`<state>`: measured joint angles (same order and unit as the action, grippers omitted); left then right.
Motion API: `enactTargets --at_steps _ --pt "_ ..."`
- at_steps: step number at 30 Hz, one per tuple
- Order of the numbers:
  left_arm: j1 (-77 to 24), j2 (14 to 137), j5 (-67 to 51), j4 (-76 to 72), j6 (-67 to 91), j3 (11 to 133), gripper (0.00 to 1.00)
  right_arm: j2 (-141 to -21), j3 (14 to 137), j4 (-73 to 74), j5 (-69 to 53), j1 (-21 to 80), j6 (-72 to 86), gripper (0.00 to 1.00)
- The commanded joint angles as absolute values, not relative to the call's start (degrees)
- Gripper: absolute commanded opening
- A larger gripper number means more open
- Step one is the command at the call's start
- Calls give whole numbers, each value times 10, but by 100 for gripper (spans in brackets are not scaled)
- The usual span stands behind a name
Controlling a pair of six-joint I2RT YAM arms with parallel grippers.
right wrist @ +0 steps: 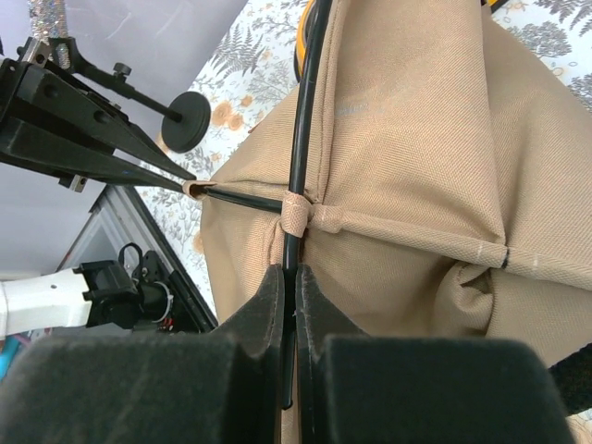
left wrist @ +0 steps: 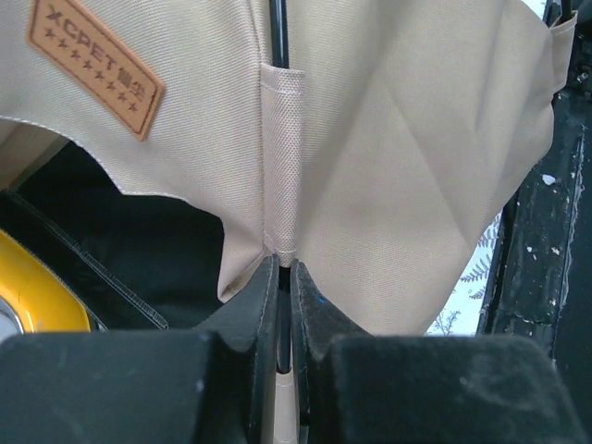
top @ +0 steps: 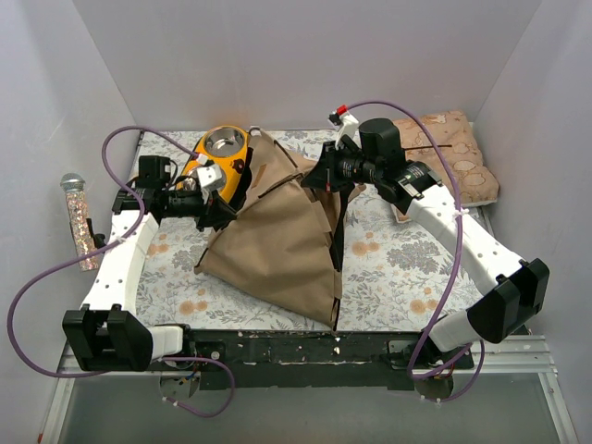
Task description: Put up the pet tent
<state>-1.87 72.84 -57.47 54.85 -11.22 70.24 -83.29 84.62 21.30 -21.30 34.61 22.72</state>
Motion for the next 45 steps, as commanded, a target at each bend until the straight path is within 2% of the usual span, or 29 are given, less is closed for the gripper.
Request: enactTargets --at_steps 1,7,12,19,25,29,41,42,45 --pt "40 706 -516 619 -178 662 0 -810 880 172 -164 300 217 1" --pt "65 718 -512 658 -245 663 0 -803 870 173 -165 294 215 1" --pt "65 725 -549 648 -223 697 0 -803 859 167 -176 294 214 1" --pt "47 741 -563 582 -130 704 26 -809 855 159 -195 298 221 1" --pt "31 729 -565 527 -74 706 43 -810 854 158 -196 300 220 1" --pt "11 736 -572 522 -40 739 48 -812 853 156 -199 304 220 1" --pt "-66 741 -547 439 50 732 46 -810 854 153 -196 312 216 1" --pt "-69 743 -541 438 49 730 43 -809 855 153 -195 312 216 1" --pt "-70 746 -525 451 40 722 10 -809 859 156 -190 313 213 1"
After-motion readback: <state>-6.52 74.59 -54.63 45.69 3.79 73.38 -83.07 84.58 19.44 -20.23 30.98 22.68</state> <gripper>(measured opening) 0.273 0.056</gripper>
